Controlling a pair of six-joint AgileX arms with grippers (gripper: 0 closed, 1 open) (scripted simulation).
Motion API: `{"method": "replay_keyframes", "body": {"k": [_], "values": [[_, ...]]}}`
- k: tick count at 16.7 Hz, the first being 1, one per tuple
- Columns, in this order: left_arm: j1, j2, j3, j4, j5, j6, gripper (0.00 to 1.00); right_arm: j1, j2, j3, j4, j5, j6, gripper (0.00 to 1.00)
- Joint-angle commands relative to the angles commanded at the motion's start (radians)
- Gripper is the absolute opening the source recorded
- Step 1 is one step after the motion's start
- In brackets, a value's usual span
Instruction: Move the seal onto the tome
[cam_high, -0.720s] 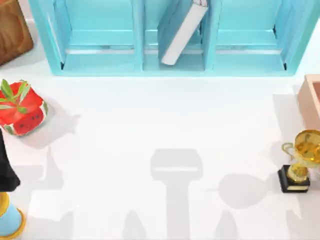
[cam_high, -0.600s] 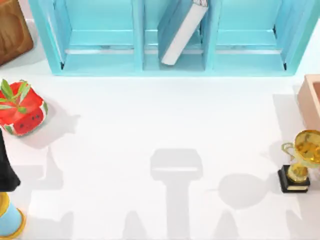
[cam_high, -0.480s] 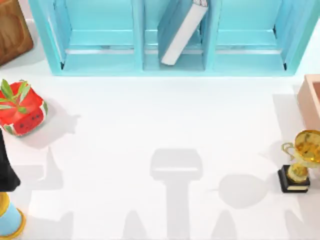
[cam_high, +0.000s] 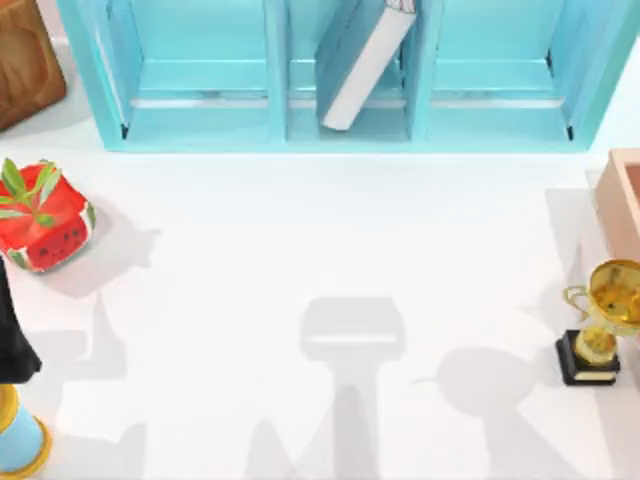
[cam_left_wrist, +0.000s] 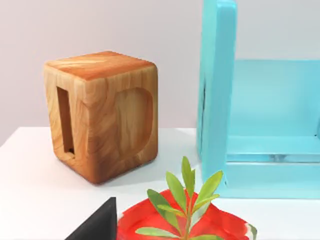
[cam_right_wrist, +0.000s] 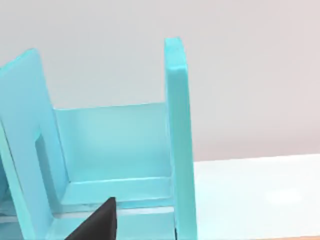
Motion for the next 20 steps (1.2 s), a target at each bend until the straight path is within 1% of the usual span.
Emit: {"method": "replay_keyframes", "body": {"k": [14,17,20], "values": [[0.000,0.000,0.000,0.000,0.000,0.000,1.00,0.403,1.360,0.680,0.656,0.417,0.248,1.00],[0.000,0.000,0.000,0.000,0.000,0.000,1.00,0.474,1.599,0.800,0.771,0.491,0.291,1.00],[0.000,0.000,0.000,0.000,0.000,0.000,1.00,0.527,1.777,0.889,0.857,0.545,0.324,1.00]]}}
